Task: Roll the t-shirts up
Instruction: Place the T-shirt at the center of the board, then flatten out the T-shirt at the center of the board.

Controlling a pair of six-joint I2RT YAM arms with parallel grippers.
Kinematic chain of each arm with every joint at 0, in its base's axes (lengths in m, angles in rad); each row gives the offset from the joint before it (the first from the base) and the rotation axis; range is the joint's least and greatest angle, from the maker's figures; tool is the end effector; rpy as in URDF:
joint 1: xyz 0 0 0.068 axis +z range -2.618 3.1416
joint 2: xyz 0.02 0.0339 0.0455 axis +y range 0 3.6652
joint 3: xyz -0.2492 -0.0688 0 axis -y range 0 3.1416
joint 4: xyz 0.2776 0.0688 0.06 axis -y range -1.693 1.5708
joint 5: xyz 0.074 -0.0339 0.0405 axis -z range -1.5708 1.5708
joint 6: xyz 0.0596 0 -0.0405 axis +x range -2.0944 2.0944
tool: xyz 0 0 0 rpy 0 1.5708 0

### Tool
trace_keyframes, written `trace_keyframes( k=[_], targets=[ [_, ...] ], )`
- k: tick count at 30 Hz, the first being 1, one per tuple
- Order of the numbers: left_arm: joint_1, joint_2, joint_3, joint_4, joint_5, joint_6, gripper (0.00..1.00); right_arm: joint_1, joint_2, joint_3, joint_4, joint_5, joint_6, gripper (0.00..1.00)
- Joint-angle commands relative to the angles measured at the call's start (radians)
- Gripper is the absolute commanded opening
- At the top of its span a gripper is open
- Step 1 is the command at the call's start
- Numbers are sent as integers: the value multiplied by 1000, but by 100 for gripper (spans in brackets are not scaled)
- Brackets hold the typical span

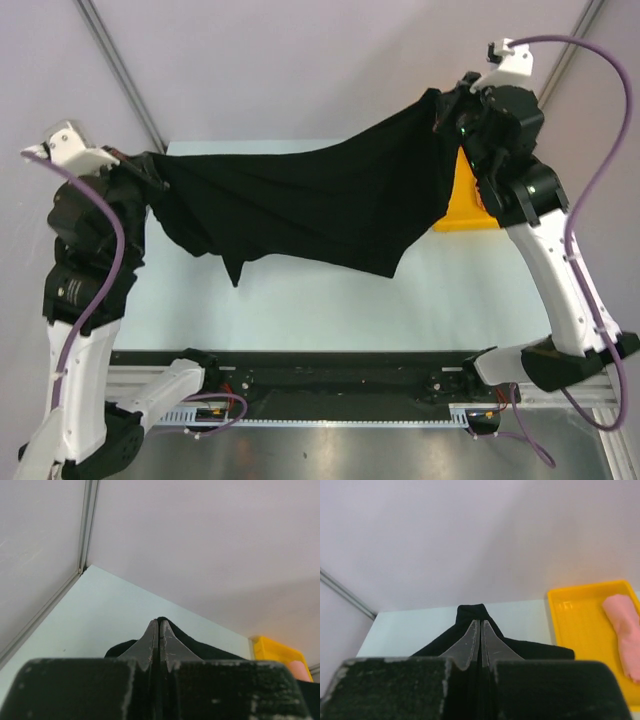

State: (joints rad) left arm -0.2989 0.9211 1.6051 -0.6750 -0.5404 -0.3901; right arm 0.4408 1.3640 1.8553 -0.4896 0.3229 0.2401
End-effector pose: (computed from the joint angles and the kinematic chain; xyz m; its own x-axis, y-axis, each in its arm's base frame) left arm 0.1730 -0.0212 0.5350 0.0989 -0.3717 -0.9231 -0.2179 0.8970 -0.3845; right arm 0.2937 0.1176 0.5415 -0.0265 0.2369 -0.9712 -0.1146 0.9644 0.2383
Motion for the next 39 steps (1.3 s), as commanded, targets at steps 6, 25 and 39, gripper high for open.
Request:
trace_keyframes(
  k=[6,25,39],
  targets=[
    [216,474,58,55,309,-99,9,-96,659,445,-17,-122,-32,7],
    [296,50,-888,201,389,-346,63,76,-205,-899,-50,-64,467,63],
    [374,316,-863,324,237,-342,50,76,-264,-1260,170,-84,541,57]
  ],
)
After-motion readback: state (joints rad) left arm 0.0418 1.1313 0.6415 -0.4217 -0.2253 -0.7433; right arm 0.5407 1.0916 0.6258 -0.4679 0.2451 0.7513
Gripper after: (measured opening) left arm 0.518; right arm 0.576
